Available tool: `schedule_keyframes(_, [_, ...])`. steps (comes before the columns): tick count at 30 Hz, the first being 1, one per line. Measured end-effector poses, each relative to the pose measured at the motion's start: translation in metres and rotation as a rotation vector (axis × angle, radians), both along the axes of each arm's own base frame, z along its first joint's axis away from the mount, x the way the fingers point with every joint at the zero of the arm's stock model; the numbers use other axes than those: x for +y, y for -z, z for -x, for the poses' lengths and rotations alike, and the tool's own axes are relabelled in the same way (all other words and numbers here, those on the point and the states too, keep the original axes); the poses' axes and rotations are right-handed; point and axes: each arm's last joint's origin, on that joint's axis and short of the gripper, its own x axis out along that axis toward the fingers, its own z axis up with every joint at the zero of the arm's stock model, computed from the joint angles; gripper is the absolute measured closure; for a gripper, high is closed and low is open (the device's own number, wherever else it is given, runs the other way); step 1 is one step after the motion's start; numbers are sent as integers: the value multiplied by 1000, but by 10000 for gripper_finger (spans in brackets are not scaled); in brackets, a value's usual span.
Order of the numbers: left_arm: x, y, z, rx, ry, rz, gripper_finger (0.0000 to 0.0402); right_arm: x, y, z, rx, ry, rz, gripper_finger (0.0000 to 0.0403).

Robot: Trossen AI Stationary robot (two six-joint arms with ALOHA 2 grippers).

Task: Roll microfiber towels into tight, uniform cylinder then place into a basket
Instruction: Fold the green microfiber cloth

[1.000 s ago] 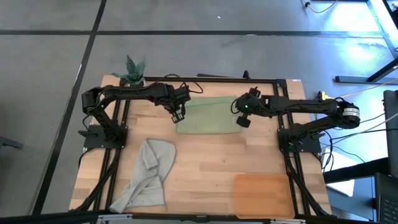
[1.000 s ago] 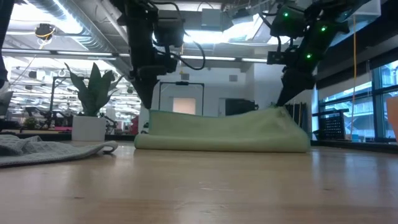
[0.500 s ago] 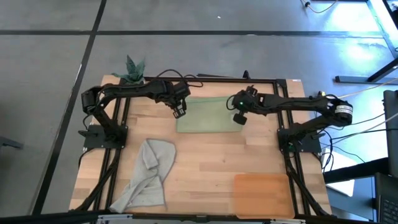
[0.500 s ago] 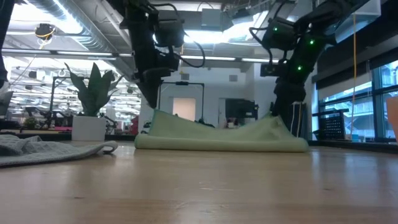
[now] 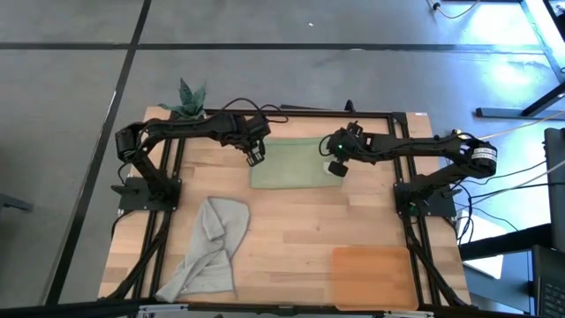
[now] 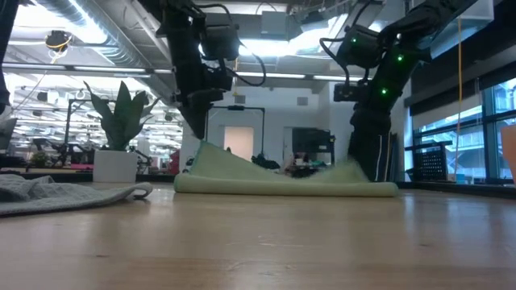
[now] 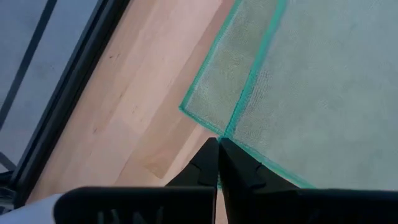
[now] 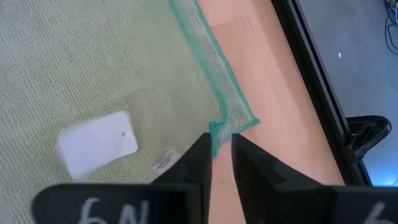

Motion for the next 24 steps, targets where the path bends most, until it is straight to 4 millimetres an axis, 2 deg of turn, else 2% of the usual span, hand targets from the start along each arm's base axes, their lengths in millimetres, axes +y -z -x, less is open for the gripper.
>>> schedule_keyframes(13, [13, -1, 3, -25, -43, -14, 322, -1, -4, -4, -48, 6, -5, 268])
schedule_keyframes(15, [14, -1, 4, -37, -55, 3, 321, 0, -10, -7, -88, -12, -72, 266])
schedule_keyframes(18, [11, 0, 2, -79, -21, 100, 324, 5, -18, -13, -171, -94, -271, 265])
schedule_keyframes(21, [5, 4, -2, -129, 48, 187, 326, 14, -18, -15, -236, -198, -500, 265])
schedule_keyframes(24, [-2, 19, -5, -138, 88, 227, 326, 23, -11, -12, -211, -240, -575, 265])
